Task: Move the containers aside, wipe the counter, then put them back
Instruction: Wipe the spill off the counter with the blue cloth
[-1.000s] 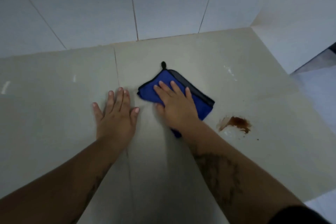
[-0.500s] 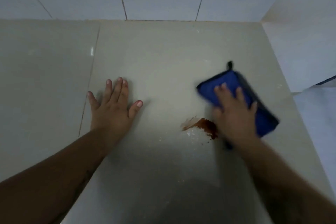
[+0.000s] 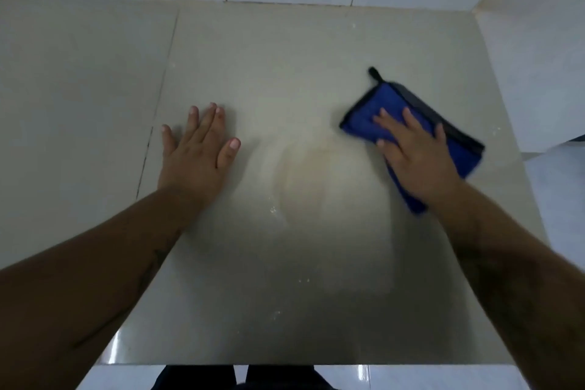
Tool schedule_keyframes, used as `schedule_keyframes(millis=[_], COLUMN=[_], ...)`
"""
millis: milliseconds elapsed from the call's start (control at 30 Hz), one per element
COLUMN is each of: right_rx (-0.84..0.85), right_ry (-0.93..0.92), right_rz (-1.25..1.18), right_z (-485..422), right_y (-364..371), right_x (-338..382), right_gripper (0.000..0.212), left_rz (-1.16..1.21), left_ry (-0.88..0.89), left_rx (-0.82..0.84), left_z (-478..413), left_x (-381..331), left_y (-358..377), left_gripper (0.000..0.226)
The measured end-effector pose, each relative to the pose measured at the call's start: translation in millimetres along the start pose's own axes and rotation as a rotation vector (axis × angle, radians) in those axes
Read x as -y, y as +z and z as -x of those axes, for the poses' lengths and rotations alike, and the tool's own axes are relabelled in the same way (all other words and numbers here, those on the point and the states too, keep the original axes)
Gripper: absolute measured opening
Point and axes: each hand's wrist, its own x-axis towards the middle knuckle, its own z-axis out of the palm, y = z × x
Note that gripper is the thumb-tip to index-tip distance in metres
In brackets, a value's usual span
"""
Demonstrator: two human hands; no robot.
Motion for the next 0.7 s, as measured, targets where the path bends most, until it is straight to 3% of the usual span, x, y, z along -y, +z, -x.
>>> schedule_keyframes(millis=[100,167,233,300,367,433,567,633,700], right_rx=[0.056,0.065,0.074,0.083,0.069,0.052,-0.049,-0.066,-0.022], right_ry=[-0.042,-0.273,-0.460,-0.524,-0.443,-0.242,0.033,0.062,-0.107], right_rz=[0.122,0.183,0.155,0.119,0.142,0.157,0.163,0.176,0.149], right_z=[82,116,110,63,4,-31,27,93,138], right_y=[38,65,84,81,67,47,36,58,79], right_x=[58,115,157,173,161,123,66,95,144], right_gripper=[0.060,0.058,0.056,0.055,0.057,0.058,0.061,0.064,0.065], left_rz=[0.018,-0.002,0.000,0.020,0.017,-0.011,-0.053,-0.072,-0.074], left_ry=[0.048,0.031,-0.031,-0.106,-0.126,-0.108,-0.077,-0.075,-0.068], left_rx=[0.009,-0.010,-0.032,-0.046,-0.040,-0.030,-0.032,-0.037,-0.024], left_z=[15,35,57,73,77,76,76,75,75], left_x=[9,20,32,43,47,47,48,49,49], left_y=[-3,-3,-4,-5,-6,-4,-1,0,0], left_gripper=[0.075,0.073,0.072,0.072,0.071,0.069,0.069,0.069,0.069])
